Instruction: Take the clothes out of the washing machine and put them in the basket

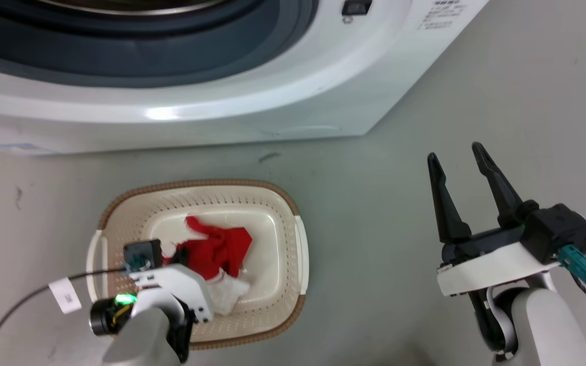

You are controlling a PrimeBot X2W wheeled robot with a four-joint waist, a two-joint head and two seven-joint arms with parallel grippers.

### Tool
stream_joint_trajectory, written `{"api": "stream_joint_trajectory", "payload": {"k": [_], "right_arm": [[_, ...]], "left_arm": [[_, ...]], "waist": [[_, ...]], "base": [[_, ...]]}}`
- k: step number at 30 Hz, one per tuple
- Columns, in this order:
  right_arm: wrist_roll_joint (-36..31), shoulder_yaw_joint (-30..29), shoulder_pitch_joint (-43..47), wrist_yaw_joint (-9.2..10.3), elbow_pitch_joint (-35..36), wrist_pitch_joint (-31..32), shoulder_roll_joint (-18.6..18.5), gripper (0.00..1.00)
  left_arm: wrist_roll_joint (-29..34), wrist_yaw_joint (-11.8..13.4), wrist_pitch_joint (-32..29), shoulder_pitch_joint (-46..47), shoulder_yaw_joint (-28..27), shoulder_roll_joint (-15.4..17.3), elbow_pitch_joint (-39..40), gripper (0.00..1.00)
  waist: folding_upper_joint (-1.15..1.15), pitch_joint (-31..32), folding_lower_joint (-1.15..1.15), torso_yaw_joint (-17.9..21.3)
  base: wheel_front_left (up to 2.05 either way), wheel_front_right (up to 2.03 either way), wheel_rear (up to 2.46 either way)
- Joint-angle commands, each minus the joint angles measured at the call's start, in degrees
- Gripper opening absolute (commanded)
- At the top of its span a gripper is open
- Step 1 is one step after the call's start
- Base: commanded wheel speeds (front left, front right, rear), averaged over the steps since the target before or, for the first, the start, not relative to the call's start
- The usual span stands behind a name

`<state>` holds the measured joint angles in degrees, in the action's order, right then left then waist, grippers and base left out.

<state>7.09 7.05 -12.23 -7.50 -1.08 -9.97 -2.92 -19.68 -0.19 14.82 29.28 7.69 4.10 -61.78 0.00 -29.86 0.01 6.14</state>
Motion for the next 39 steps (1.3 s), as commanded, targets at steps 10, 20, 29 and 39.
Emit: {"api": "stream_joint_trajectory", "payload": {"k": [10, 20, 29, 39], "right_arm": [[1.00, 2.35, -5.42, 0.03, -1.25, -2.09, 0.07, 1.00], [1.44, 2.97, -7.48, 0.03, -3.63, -3.53, 0.07, 1.00], [0.53, 1.18, -4.37, 0.03, -6.93, -4.24, 0.04, 1.00], [-0.86, -2.22, 1.70, 0.03, -5.45, -2.17, 0.05, 1.00]], "left_arm": [[-2.13, -0.39, -0.71, 12.23, -1.58, 3.20, -9.51, 0.00], [-2.78, -0.08, -4.47, 13.49, -1.20, 4.59, -11.67, 1.00], [-3.72, -0.39, -0.33, 7.36, -1.43, 2.75, -11.91, 1.00], [-1.41, 1.38, 0.35, -4.62, -3.67, 0.94, 4.00, 1.00]], "waist": [[0.00, -11.51, -0.01, 3.07], [0.00, -12.86, -0.01, 4.02], [0.00, -1.24, -0.01, 1.96], [0.00, 11.46, -0.01, -1.46]], "base": [[0.00, 0.00, 0.00], [0.00, 0.00, 0.00], [0.00, 0.00, 0.00], [0.00, 0.00, 0.00]]}}
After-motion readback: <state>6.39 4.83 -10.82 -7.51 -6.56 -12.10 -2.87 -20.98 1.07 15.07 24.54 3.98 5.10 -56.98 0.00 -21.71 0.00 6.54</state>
